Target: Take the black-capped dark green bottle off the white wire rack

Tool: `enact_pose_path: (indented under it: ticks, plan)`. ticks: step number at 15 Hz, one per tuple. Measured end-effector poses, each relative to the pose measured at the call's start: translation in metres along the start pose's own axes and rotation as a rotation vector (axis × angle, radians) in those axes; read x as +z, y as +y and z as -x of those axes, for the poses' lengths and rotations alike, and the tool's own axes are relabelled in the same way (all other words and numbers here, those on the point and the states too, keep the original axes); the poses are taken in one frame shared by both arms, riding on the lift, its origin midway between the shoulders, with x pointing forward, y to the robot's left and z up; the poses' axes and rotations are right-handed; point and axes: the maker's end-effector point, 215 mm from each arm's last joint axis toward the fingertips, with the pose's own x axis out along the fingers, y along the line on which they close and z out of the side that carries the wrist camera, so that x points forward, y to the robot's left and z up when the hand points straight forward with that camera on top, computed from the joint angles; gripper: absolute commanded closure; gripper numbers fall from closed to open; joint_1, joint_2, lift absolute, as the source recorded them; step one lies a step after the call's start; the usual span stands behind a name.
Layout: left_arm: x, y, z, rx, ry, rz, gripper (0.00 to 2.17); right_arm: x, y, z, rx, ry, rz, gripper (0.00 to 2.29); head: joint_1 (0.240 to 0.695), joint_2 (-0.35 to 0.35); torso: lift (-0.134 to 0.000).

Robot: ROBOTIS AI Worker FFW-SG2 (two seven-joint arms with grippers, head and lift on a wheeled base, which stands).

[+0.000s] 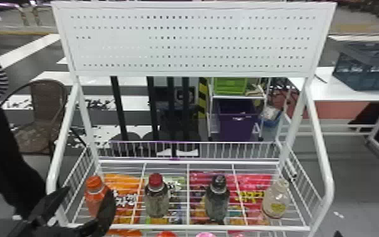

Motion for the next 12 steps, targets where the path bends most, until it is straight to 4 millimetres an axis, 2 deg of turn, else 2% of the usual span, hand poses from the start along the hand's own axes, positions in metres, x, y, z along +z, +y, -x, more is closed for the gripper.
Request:
enact_pose_path:
  ticks: [9,12]
  plan:
    - [-0.0025,0.0000,0.0022,0.000,0.006,-0.001,0.14,0.0081,-0.0011,0.0009,-0.020,-0.028,-0.009,0.09,0.499,0.000,0.000]
    - [-0.0016,0.0012,0.0028,0.002,0.002,-0.002,0.14,-0.0005,0.0003,-0.0009,-0.020,-0.015,-0.012,0.10,0.499,0.000,0.000]
